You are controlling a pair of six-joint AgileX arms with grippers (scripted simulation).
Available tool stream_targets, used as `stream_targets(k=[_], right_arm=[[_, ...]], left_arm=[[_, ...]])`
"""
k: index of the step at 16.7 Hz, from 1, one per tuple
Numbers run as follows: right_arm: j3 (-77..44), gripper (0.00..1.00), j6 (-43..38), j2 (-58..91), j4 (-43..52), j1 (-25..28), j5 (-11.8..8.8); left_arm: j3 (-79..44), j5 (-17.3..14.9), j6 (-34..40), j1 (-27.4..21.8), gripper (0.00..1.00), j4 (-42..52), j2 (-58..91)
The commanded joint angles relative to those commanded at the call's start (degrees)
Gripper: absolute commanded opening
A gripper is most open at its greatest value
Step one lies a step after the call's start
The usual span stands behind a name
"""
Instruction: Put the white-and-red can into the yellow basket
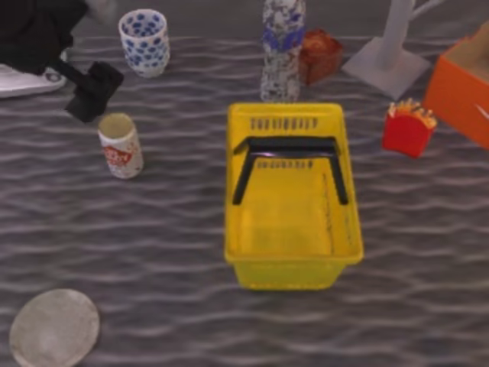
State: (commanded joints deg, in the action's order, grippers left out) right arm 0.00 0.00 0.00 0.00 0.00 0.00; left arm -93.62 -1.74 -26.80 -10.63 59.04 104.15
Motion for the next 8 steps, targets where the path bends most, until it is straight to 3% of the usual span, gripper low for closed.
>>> stream_targets(k=[8], right_arm=[[0.00,1.00,0.00,0.00,0.00,0.00,0.00]], left_arm=[[-29.01,1.22,-7.53,-1.47,1.00,16.36,31.05]])
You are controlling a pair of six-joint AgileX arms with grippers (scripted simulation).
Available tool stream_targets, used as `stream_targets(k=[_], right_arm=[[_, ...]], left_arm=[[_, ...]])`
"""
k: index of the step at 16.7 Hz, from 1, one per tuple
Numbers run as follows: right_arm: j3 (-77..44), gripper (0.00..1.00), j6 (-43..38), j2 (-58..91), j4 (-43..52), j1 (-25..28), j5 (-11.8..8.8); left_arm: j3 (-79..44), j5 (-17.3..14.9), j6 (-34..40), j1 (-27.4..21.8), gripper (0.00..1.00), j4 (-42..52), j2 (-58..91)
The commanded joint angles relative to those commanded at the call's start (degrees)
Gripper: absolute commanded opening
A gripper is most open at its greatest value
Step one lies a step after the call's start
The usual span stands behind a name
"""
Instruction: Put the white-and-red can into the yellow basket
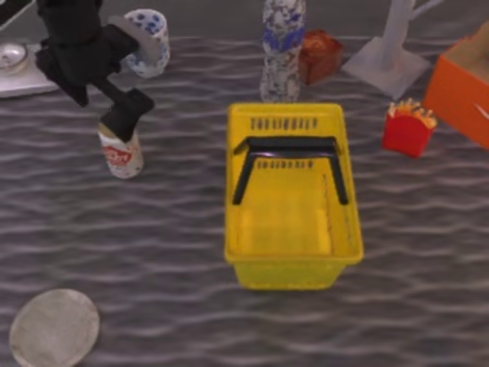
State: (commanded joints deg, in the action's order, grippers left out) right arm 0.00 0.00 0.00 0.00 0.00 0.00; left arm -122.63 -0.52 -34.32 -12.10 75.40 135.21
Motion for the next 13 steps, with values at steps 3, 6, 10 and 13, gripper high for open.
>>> stream_targets(k=[3,6,10,13], right_arm=[[0.00,1.00,0.00,0.00,0.00,0.00,0.00],[0.00,1.00,0.00,0.00,0.00,0.00,0.00],[0.00,1.00,0.00,0.00,0.00,0.00,0.00],[0.00,1.00,0.00,0.00,0.00,0.00,0.00]], left_arm=[[-3.25,0.22,-0.79,-0.09,1.00,1.75,3.47],[-3.25,0.22,-0.79,-0.09,1.00,1.75,3.47],[-2.11,0.22,-0.90,0.05,1.00,0.61,3.51],[2.13,0.21,-0.87,0.00,1.00,-4.30,4.03]])
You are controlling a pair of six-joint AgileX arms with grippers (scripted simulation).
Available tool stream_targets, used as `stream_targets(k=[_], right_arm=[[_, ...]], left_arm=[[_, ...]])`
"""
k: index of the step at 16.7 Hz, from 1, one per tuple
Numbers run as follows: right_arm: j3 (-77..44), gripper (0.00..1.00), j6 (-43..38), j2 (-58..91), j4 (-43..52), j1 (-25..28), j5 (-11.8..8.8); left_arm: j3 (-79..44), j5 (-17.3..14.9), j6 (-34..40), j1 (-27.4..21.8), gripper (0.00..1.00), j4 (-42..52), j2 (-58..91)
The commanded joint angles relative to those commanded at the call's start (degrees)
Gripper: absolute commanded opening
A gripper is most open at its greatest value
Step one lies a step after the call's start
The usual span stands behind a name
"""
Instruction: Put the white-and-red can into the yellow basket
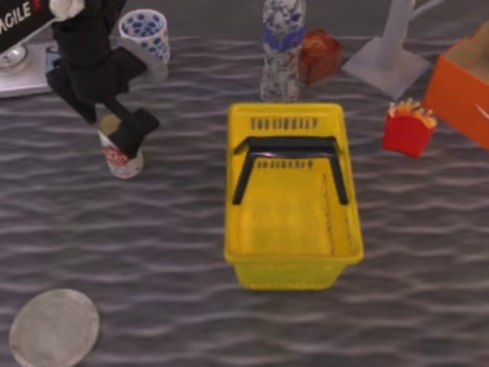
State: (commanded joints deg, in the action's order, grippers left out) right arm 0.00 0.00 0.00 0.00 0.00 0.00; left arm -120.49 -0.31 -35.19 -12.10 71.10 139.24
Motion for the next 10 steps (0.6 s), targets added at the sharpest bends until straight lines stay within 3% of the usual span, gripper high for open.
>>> stream_targets(k=[7,10], right_arm=[[0.00,1.00,0.00,0.00,0.00,0.00,0.00],[0.00,1.00,0.00,0.00,0.00,0.00,0.00]], left_arm=[[3.88,-0.01,0.02,-0.03,1.00,-4.39,0.61],[3.88,-0.01,0.02,-0.03,0.77,-4.39,0.61]])
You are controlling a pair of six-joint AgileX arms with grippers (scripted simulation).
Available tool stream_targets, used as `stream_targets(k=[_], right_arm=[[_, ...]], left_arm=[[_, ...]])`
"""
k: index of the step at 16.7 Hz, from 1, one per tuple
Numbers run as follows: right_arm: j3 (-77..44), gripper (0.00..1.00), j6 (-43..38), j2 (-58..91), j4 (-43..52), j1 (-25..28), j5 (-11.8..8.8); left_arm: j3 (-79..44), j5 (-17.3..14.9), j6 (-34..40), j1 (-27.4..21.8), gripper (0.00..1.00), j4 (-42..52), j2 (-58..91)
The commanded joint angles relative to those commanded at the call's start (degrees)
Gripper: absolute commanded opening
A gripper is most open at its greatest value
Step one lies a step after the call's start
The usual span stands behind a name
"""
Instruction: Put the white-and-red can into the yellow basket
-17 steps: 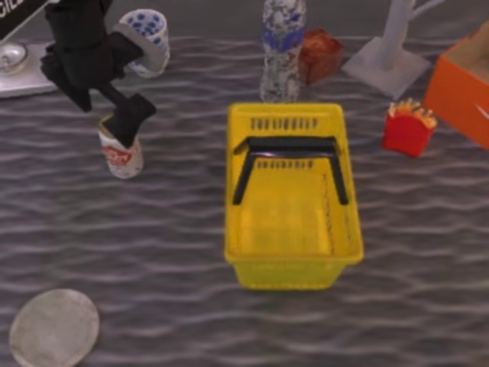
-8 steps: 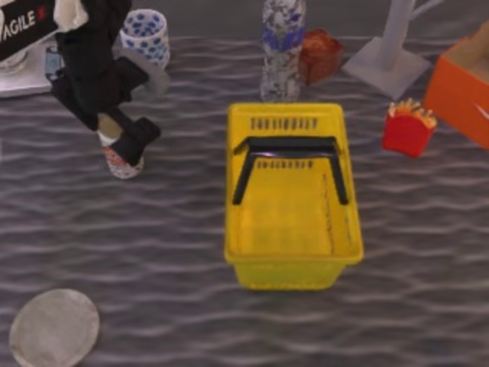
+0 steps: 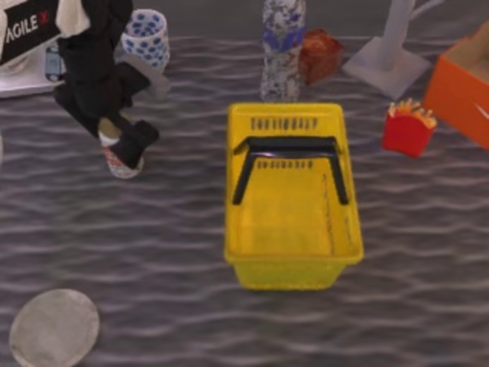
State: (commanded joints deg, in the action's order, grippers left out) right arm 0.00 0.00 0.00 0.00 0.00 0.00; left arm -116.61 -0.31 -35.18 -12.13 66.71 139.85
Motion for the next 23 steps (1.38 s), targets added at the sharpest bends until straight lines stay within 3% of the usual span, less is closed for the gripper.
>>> stream_targets(k=[10,20,23], right_arm=[[0.00,1.00,0.00,0.00,0.00,0.00,0.00],[0.00,1.00,0.00,0.00,0.00,0.00,0.00],[0.00,1.00,0.00,0.00,0.00,0.00,0.00]], left_arm=[[0.00,0.00,0.00,0.00,0.02,0.00,0.00],[0.04,0.00,-0.07,0.10,0.00,0.00,-0.10],[1.06,-2.69,0.89,-0.29,0.00,-3.44,-0.39]])
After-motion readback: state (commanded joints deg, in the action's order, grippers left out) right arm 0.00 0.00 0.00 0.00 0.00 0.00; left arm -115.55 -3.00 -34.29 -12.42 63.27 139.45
